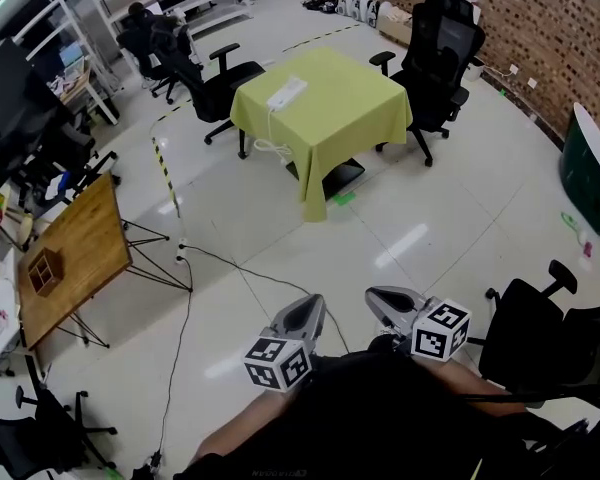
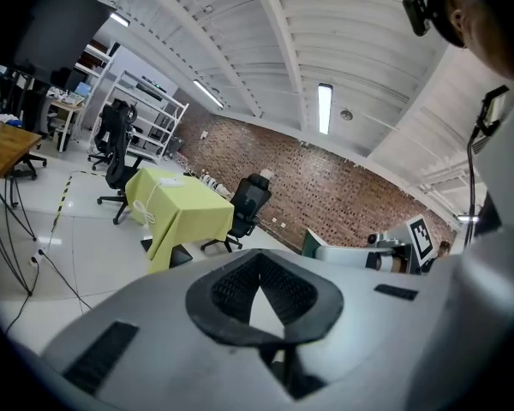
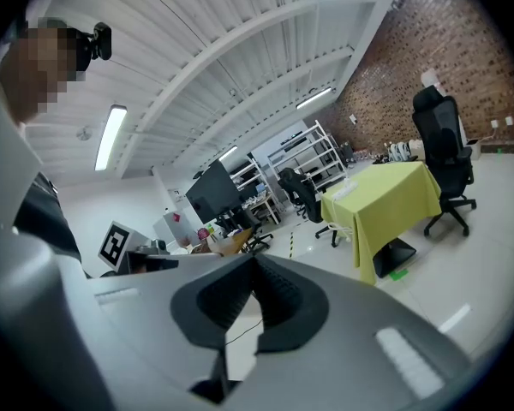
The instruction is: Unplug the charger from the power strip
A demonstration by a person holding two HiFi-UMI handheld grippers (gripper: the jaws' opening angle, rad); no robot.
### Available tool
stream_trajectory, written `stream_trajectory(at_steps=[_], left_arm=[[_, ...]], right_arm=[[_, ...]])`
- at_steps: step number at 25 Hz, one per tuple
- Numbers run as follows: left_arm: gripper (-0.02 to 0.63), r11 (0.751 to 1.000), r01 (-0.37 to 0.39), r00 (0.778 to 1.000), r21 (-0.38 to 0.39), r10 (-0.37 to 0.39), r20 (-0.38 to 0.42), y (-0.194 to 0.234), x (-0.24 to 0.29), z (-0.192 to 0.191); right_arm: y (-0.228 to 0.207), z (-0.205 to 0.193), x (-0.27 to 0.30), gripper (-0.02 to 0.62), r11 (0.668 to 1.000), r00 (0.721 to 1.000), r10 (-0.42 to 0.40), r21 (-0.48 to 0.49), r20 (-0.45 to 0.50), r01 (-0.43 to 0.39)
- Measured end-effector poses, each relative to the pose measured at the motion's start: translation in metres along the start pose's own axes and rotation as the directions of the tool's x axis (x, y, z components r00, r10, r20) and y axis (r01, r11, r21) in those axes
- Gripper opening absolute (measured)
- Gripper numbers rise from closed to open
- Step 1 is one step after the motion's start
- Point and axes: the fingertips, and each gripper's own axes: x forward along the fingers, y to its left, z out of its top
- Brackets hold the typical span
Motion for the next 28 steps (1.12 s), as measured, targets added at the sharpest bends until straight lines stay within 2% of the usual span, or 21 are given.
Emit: stream_trajectory(at_steps=[8, 13, 23, 28], left_arm=[[0.005, 0.999, -0.043, 0.999, -0.029, 0.042, -0.029, 0.029, 0.026, 0.014], [0.006, 0.99, -0.125, 0.992, -0.061, 0.124, -0.016, 0.067, 0.055, 0.04], [0.006, 0.981, -0.194, 0.981, 0.0, 0.194, -0.011, 0.093, 0.186, 0.124], [0.005, 0.984, -0.174, 0.984, 0.04, 0.175, -0.037, 0.088, 0.25, 0.135]], right_arm=[[-0.028, 0.018, 0.031, 0.002, 0.999, 0.999, 0.03, 0.038, -0.028, -0.029], [-0.063, 0.046, 0.06, 0.002, 0.996, 0.997, 0.069, 0.051, -0.018, -0.068], [-0.186, 0.149, 0.106, 0.002, 0.989, 0.993, 0.116, 0.085, 0.034, -0.119], [-0.228, 0.173, 0.121, 0.002, 0.983, 0.987, 0.157, 0.089, 0.03, -0.159]])
